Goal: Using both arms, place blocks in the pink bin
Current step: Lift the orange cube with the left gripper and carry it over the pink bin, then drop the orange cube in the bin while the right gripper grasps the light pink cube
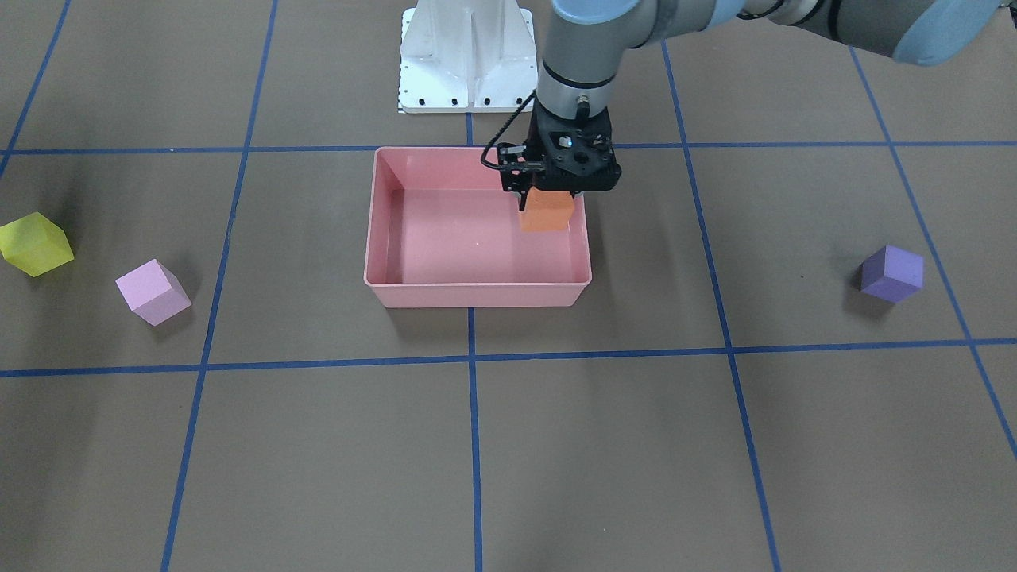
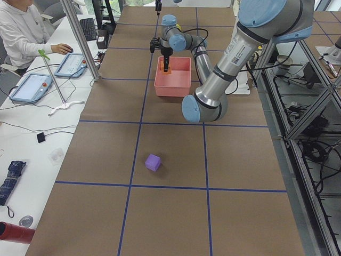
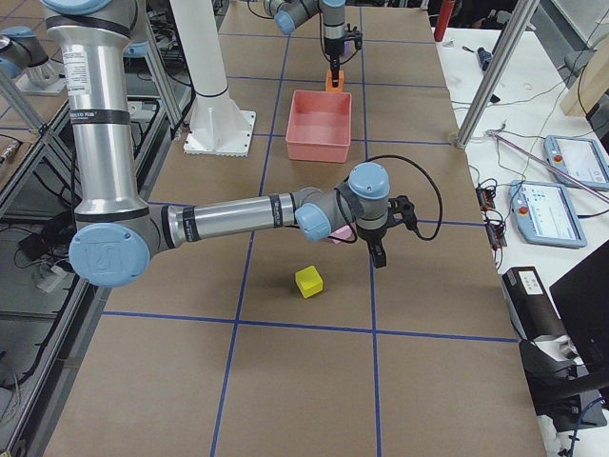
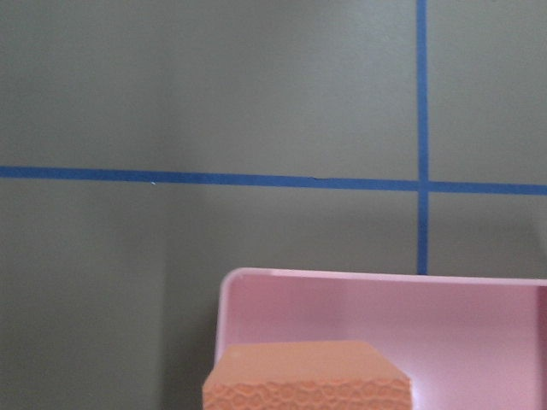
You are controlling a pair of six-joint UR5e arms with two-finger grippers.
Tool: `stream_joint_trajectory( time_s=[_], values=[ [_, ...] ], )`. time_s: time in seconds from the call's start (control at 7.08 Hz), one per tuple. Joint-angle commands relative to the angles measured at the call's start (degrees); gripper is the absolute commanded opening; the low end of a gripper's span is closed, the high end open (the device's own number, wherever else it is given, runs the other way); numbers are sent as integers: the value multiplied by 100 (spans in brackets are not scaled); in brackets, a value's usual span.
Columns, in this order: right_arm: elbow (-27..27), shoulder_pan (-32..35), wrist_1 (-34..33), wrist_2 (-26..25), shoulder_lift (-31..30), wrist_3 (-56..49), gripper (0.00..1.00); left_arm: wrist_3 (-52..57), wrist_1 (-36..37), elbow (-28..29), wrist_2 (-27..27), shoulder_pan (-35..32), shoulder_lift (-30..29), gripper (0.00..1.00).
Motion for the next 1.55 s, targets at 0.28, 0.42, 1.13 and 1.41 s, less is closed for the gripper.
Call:
stream_joint_trajectory(
  time_s=[0.28, 0.42, 1.13, 1.41],
  values=[
    [341, -862, 553, -312, 9, 596, 100, 1093, 245, -432, 423, 91, 182, 100],
    [446, -1221, 553, -732, 0, 578, 100, 1965, 290, -722, 169, -459, 785, 100],
    [421, -2085, 562, -1264, -17, 648, 100, 4998, -228, -567, -853, -2460, 2390, 100],
    [325, -2331, 562, -1412, -17, 684, 100, 4980, -228, -566, -853, -2460, 2390, 100]
  ],
)
